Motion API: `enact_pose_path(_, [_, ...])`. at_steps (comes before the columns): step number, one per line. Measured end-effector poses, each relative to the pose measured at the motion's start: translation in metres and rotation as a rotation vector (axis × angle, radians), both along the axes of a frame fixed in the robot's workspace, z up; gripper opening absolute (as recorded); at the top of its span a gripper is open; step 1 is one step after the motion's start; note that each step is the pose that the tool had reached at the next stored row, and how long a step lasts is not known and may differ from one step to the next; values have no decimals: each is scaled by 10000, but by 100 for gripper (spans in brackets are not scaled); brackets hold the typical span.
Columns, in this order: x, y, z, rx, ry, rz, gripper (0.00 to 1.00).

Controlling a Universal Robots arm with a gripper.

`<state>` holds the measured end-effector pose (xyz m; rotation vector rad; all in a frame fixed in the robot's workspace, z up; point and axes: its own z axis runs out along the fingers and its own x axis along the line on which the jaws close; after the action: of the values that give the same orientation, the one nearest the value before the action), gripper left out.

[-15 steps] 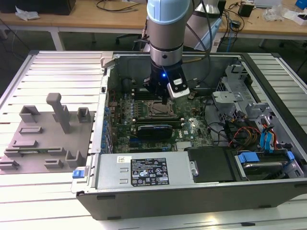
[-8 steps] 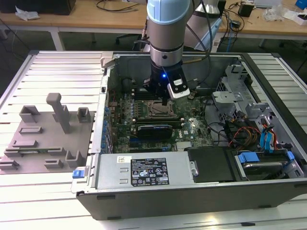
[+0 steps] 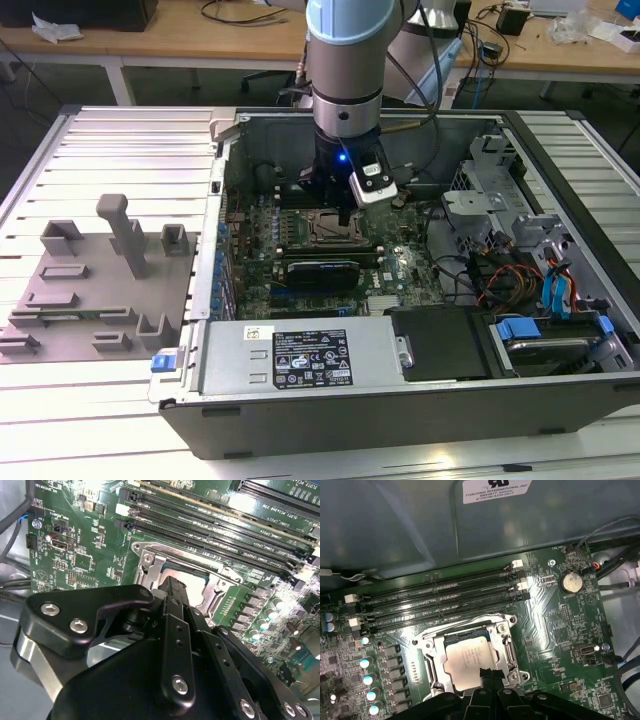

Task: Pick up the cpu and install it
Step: 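Install the first cpu locking lever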

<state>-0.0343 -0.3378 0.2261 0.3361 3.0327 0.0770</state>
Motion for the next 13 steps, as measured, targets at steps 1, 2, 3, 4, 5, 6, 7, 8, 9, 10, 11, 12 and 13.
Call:
enact_pose_path(1, [-17, 8, 0, 1, 0, 2, 11])
enact_pose_path(2, [-32, 10, 0, 0, 1, 2, 11])
enact_pose_path(3, [-46, 12, 0, 1, 0, 1, 11])
enact_pose_path(4, [-67, 15, 0, 2, 0, 1, 11])
enact_pose_path(5, [-68, 15, 6, 0, 0, 1, 11])
enact_pose_path(6, [-68, 15, 38, 1, 0, 2, 11])
enact_pose_path(7, [-68, 15, 61, 1, 0, 2, 11])
enact_pose_path(8, [-68, 15, 80, 1, -1, 1, 11])
enact_pose_path(9, [-68, 15, 116, 1, 0, 2, 11])
enact_pose_path(10, [-68, 15, 134, 1, 0, 1, 11])
enact_pose_path(11, [-68, 15, 151, 2, 0, 1, 11])
enact_pose_path(12, [-68, 15, 168, 2, -1, 2, 11])
enact_pose_path(13, [-68, 15, 179, 1, 0, 2, 11])
